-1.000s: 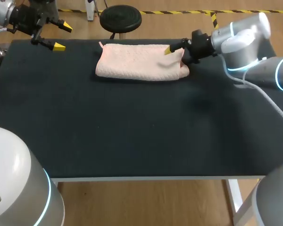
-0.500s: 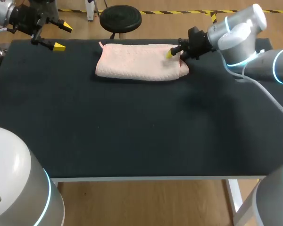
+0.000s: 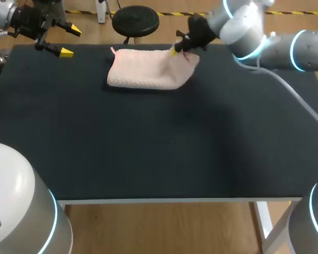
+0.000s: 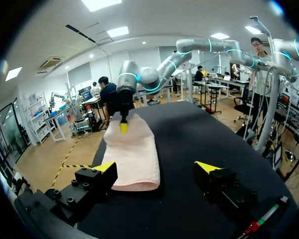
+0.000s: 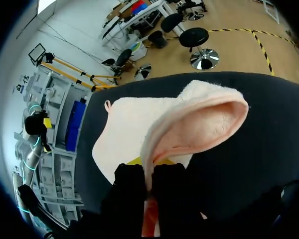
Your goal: Fold the towel
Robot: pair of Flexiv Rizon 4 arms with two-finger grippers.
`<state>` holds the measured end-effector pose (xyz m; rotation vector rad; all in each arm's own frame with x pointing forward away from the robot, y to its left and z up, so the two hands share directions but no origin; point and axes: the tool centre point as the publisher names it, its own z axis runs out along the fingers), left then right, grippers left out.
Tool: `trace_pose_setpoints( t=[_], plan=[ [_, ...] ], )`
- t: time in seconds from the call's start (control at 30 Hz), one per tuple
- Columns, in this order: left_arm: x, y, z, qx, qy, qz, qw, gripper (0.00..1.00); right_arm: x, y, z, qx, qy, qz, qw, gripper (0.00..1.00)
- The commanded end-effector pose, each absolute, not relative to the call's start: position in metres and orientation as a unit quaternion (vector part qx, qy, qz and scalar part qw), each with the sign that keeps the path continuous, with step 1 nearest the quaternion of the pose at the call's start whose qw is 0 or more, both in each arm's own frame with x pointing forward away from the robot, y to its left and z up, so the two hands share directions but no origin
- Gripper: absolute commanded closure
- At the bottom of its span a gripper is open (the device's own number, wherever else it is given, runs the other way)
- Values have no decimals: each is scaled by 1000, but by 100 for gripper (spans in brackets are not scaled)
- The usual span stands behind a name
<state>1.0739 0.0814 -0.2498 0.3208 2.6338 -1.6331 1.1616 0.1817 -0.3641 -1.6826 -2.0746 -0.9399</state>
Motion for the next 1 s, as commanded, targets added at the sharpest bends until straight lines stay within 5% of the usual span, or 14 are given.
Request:
trace_pose_setpoints(
  t=[0.03,0.53,0.57,0.6,1.0],
  plan=[
    [1075,82,-250,104,845,-524,12,0,1161,222,-347,-597,-745,-277,109,100],
    [1075,82,-250,104,845,-524,12,0,1149,344,-336,-568,-789,-226,66,100],
    [1075,82,-250,104,845,-524,12,0,1148,348,-336,-566,-792,-223,61,67],
    [1075,82,-250,104,845,-524,12,0,1146,352,-335,-569,-789,-223,58,0],
    [1075,82,-250,104,845,-524,12,0,1149,363,-307,-581,-775,-249,11,0]
  ],
)
